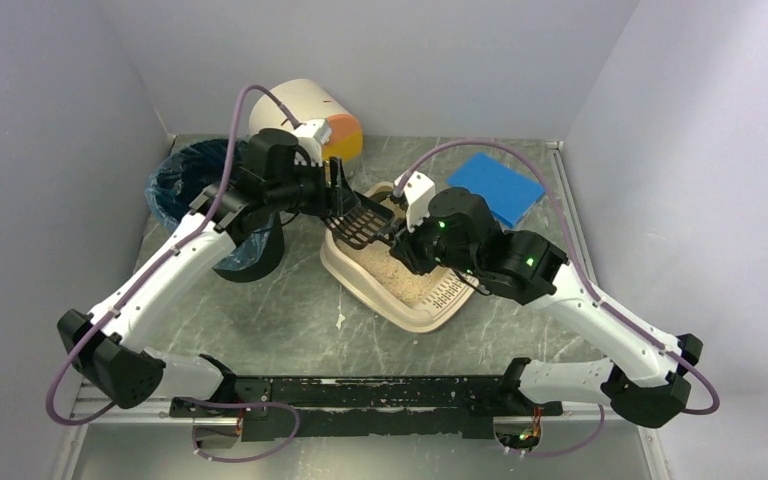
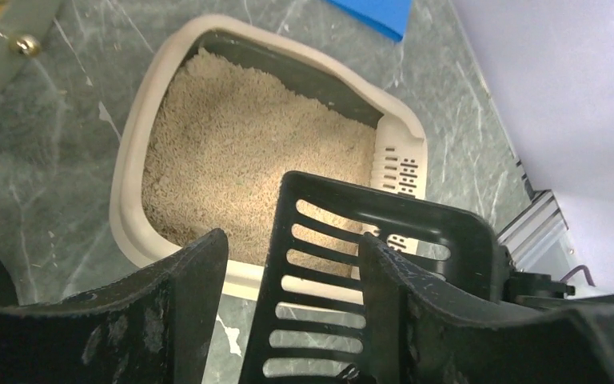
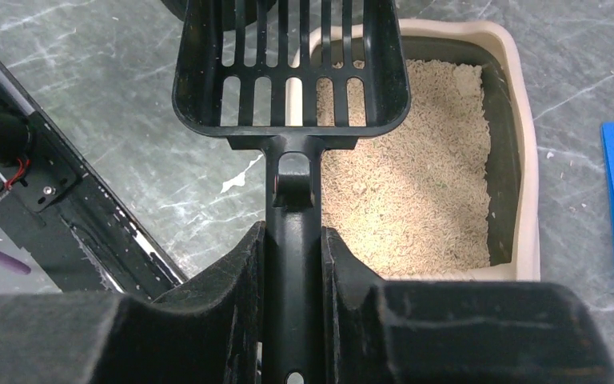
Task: Clean the litter box
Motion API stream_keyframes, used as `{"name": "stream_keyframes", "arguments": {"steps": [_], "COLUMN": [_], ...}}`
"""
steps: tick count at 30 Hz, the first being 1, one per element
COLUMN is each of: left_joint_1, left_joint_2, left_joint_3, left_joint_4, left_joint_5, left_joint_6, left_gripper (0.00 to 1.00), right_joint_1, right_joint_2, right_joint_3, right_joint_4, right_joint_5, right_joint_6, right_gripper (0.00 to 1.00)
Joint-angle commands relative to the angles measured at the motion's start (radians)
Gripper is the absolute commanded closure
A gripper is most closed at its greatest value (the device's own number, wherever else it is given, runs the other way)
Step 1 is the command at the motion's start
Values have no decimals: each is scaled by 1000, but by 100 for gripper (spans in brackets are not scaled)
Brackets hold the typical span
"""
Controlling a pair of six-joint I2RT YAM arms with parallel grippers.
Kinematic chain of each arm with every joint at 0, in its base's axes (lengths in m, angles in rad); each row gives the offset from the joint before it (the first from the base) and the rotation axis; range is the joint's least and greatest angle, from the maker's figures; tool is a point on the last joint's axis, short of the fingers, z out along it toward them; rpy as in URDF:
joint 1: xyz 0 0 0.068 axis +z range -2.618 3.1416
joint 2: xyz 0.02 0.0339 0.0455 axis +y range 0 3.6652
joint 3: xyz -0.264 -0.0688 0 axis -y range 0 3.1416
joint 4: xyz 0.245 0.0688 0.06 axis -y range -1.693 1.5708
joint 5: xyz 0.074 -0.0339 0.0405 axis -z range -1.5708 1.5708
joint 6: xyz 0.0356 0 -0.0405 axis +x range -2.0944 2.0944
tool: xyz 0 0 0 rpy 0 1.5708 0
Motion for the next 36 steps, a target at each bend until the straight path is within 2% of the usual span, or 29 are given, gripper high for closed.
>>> {"name": "stream_keyframes", "arguments": {"steps": [1,9,11,12,21,26,30,36], "left_joint_1": [-32,-57,-59,-59,-55,-40,3,61], "left_joint_2": [41,68,72,72,115,174,232,333], "left_joint_3": [-15,-51,-55,-52,139,219,234,216], "left_joint_4": [17,-7,-4,-3,-61,-61,-33,12], "left_joint_5": [-6,-77,-77,-78,-203,-202,-173,-119], "left_joint_6": [6,15,11,9,-27,-32,-49,-52], "left_gripper": [35,38,38,37,17,14,17,29], "right_joint_1": [-8,-8,-9,-10,-49,-126,-208,-315], "right_joint_2": [-38,-49,-49,-45,22,73,152,290], "right_joint_3": [34,39,23,12,-54,-96,-106,-131], "right_joint_4": [6,-2,2,2,-67,-54,-12,121], "right_joint_5": [14,63,46,45,95,47,13,-96], "right_joint_6": [24,28,21,19,34,31,21,63], "right_gripper": [95,88,100,100,100,100,100,100]}}
